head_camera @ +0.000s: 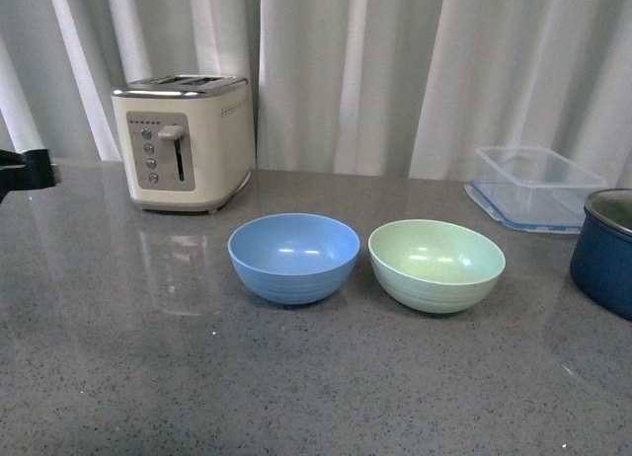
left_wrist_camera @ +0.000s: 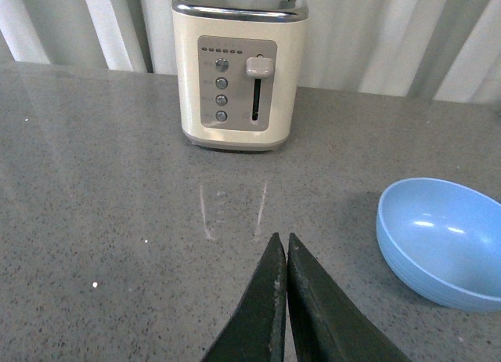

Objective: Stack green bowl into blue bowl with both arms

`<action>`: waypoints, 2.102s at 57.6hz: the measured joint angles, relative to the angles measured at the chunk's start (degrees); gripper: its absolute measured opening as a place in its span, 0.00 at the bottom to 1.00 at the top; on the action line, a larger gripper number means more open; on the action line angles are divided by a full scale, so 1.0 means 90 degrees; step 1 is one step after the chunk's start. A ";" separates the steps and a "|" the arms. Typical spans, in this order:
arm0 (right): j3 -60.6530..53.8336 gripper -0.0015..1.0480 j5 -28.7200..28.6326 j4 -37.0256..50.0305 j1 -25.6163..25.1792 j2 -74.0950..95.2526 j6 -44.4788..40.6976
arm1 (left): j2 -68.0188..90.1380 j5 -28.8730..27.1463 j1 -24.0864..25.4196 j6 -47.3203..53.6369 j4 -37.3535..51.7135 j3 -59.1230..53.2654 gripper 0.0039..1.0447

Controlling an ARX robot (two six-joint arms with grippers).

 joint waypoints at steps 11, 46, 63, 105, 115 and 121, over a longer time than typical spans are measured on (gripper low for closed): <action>0.0000 0.90 0.0000 0.0000 0.0000 0.0000 0.0000 | -0.0639 0.0163 0.0168 0.0056 0.0202 -0.0918 0.03; 0.0000 0.90 0.0000 0.0000 0.0000 0.0000 0.0000 | -0.2895 0.0690 0.0721 0.0058 -0.0376 -0.2582 0.03; 0.0000 0.90 -0.0005 0.0000 0.0000 0.0000 0.0000 | -0.3976 0.0709 0.0721 0.0061 -0.0867 -0.3058 0.03; 0.0000 0.90 -0.0002 0.0000 0.0000 0.0000 0.0000 | -0.6598 0.0707 0.0721 0.0058 -0.3390 -0.3065 0.03; 0.0000 0.90 -0.0002 0.0000 0.0000 0.0000 0.0000 | -0.6885 0.0707 0.0721 0.0058 -0.3665 -0.3065 0.03; 0.0000 0.90 -0.0005 0.0000 0.0000 0.0000 0.0000 | -0.7584 0.0707 0.0721 0.0058 -0.4561 -0.3062 0.03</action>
